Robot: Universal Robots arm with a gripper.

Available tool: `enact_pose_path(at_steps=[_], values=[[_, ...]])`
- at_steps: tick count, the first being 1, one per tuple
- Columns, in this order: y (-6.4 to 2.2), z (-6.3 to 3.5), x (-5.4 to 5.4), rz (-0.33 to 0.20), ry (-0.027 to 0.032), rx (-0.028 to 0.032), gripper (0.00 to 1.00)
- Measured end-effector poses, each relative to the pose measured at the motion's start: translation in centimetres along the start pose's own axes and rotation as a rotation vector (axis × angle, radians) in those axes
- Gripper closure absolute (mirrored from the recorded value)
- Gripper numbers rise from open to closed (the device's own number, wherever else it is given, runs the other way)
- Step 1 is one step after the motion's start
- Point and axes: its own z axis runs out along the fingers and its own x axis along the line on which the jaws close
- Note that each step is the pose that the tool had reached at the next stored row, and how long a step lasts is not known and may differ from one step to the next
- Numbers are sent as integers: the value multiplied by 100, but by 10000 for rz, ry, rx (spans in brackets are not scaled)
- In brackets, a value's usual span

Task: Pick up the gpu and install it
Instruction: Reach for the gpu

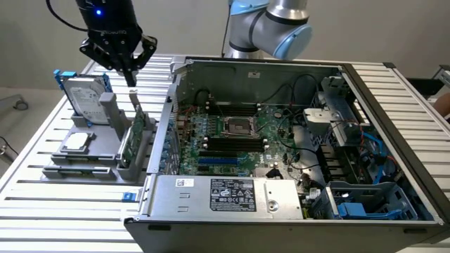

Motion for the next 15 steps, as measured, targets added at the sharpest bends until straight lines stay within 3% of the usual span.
enact_pose_path(at_steps=[3, 9, 15], values=[[-45, 34, 124, 0, 3, 1, 89], [-187, 96, 188, 20, 45, -4, 89], [-173, 154, 232, 54, 49, 8, 89]])
